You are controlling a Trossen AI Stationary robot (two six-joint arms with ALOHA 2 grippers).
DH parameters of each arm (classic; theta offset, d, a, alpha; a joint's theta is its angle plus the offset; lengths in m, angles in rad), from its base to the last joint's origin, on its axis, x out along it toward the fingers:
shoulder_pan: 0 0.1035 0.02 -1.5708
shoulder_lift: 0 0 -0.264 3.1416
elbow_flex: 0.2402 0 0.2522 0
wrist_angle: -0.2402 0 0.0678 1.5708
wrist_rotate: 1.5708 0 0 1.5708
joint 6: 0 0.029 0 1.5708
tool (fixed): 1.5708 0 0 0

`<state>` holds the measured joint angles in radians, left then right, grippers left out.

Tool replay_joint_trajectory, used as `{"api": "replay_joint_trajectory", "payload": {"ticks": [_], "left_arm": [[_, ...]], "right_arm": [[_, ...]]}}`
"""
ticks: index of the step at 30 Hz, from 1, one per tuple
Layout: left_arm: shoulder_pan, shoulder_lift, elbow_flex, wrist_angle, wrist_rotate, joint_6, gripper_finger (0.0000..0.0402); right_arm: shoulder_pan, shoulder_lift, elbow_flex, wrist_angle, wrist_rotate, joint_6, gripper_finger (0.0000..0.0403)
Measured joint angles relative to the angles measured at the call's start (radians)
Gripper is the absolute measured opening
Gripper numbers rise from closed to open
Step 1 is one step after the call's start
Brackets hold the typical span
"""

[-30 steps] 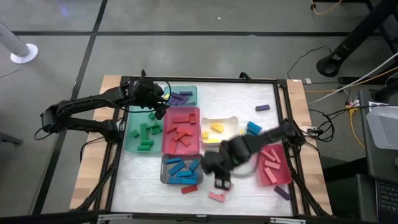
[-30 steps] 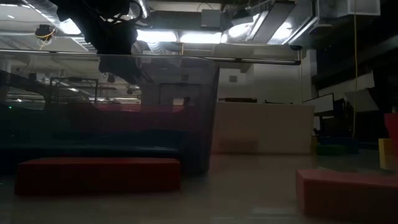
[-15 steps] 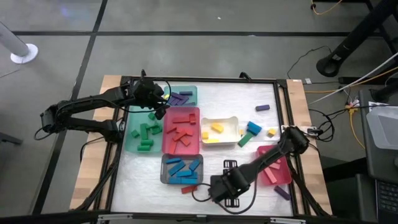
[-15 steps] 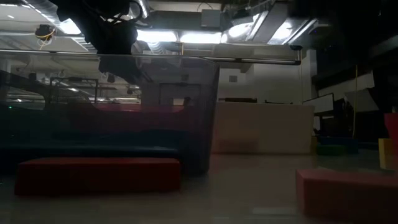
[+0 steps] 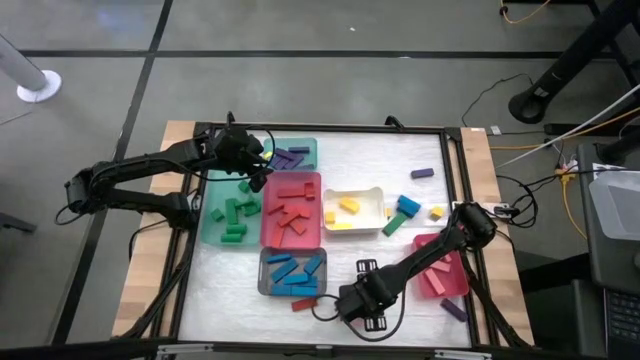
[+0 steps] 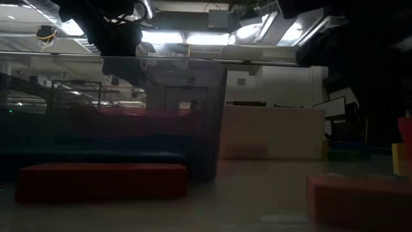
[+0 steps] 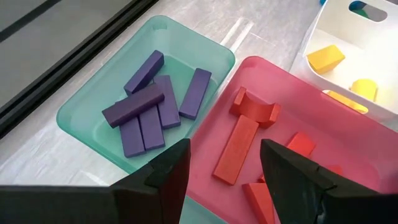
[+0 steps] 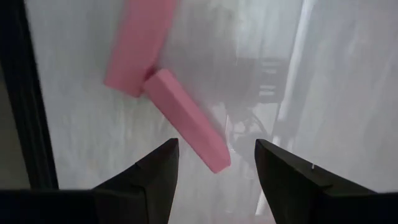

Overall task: Sort blocks
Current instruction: Put the pink block into the bottom pink bin

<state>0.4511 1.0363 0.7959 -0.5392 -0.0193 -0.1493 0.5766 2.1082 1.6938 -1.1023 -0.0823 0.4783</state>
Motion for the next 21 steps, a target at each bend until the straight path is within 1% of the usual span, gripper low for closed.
{"api": "replay_joint_trajectory", "payload": {"ticks": [6,12,16,18,21], "left_arm": [[0.000,0.000,0.000,0.000,0.000,0.000,0.0182],[0.000,0.000,0.000,0.000,0.000,0.000,0.0182],[0.000,0.000,0.000,0.000,0.000,0.000,0.0182],[0.000,0.000,0.000,0.000,0.000,0.000,0.0182],[0.000,0.000,0.000,0.000,0.000,0.000,0.0182]], "right_arm": [[0.000,0.000,-0.049,0.071,-0.042,-0.088,0.0209],[-0.001,0.000,-0.108,0.115,-0.039,-0.094,0.0209],[-0.001,0.002,-0.139,0.111,-0.043,-0.090,0.0206],[-0.001,0.003,-0.144,0.108,-0.046,-0.086,0.0194],[-0.001,0.003,-0.144,0.109,-0.038,-0.085,0.0157]]}}
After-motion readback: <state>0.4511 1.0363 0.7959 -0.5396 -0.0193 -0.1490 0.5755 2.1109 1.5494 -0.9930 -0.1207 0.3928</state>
